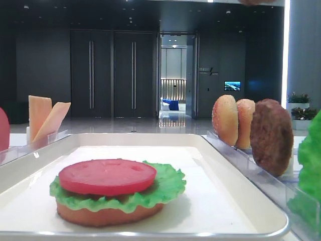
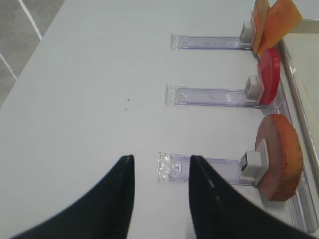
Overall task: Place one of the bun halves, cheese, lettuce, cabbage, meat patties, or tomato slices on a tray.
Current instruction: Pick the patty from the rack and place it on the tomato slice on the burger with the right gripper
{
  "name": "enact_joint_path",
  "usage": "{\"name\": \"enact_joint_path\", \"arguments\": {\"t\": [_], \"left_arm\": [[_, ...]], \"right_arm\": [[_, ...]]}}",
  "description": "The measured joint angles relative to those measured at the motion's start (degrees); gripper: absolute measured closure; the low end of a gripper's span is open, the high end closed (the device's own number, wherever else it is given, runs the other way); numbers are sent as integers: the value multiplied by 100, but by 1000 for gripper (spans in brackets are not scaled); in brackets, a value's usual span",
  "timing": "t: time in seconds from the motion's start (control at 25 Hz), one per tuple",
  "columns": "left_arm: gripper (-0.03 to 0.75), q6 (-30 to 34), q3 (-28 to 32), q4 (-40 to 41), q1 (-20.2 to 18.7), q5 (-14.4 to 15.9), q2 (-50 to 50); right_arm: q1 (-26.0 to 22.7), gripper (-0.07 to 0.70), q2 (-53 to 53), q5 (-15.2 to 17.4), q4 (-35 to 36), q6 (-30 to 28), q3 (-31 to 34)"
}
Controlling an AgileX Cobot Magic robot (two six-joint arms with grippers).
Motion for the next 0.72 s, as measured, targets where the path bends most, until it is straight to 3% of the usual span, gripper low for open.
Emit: {"name": "enact_joint_path", "arguments": {"t": [0.08,0.2,0.48,0.72], "left_arm": [[433,0,0,0,0,0,0],[433,0,0,0,0,0,0],[433,2,0,0,0,0,0],[433,2,0,0,0,0,0]], "right_arm": [[0,517,-5,-171,234,-113,293],[0,517,-49,-683,623,-284,637],[0,517,-61,-2214,2026,-1252,1358],[0,517,50,-3033,2738,-1949,1677]]}}
